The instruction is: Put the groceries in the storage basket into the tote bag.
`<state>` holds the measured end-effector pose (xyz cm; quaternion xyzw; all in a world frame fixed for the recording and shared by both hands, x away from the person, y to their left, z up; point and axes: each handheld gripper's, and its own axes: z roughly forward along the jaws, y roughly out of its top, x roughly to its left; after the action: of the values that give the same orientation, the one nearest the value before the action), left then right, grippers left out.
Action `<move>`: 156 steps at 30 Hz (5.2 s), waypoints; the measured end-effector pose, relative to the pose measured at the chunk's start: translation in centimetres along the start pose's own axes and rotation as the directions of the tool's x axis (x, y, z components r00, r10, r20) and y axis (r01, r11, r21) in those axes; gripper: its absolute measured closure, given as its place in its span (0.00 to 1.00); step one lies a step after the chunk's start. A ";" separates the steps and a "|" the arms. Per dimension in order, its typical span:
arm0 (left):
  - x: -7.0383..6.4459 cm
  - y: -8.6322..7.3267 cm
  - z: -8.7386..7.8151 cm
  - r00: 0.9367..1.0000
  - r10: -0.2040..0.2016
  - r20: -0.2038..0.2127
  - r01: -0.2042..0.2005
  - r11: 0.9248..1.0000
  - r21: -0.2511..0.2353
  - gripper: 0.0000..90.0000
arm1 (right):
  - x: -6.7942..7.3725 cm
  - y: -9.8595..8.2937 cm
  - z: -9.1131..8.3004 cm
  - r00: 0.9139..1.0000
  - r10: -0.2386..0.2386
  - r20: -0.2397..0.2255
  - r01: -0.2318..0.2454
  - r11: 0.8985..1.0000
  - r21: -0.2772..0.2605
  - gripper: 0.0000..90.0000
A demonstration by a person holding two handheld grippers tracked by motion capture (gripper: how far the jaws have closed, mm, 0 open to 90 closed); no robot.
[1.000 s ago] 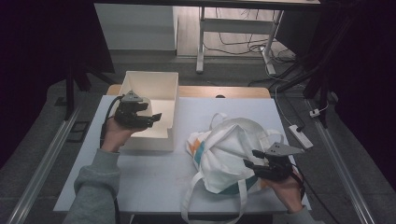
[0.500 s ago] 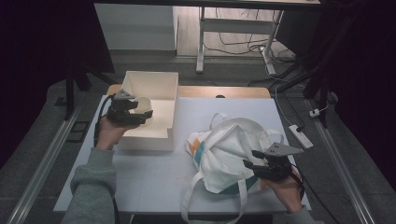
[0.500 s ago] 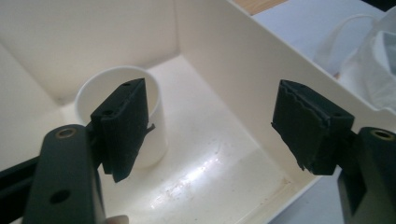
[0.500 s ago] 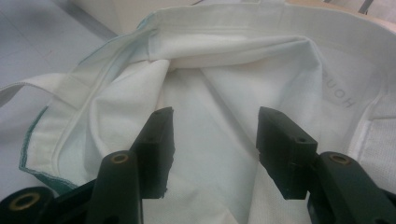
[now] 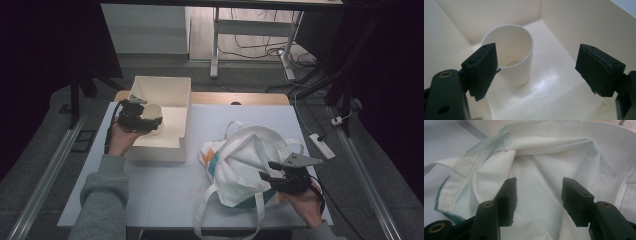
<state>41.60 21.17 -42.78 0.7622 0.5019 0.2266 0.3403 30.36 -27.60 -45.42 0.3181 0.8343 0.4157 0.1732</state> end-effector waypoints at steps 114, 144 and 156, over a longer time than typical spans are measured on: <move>0.7 3.9 1.8 1.000 0.009 0.001 -0.009 0.997 0.070 0.22 | 0.6 0.0 0.5 1.000 -0.029 -0.007 0.029 1.000 0.006 0.51; 0.0 0.9 -4.3 0.993 -0.004 0.115 0.019 0.991 -0.132 0.22 | 0.6 0.1 0.4 1.000 -0.029 -0.004 0.029 1.000 -0.002 0.50; -0.1 0.4 -5.9 0.982 0.015 0.189 0.020 0.983 -0.183 0.22 | 0.7 0.0 0.5 0.999 -0.033 0.004 0.033 0.999 -0.003 0.50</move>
<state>37.75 22.75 -38.55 0.7449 0.4452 0.1979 0.4558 30.13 -26.81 -45.72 0.3049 0.8384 0.4136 0.1819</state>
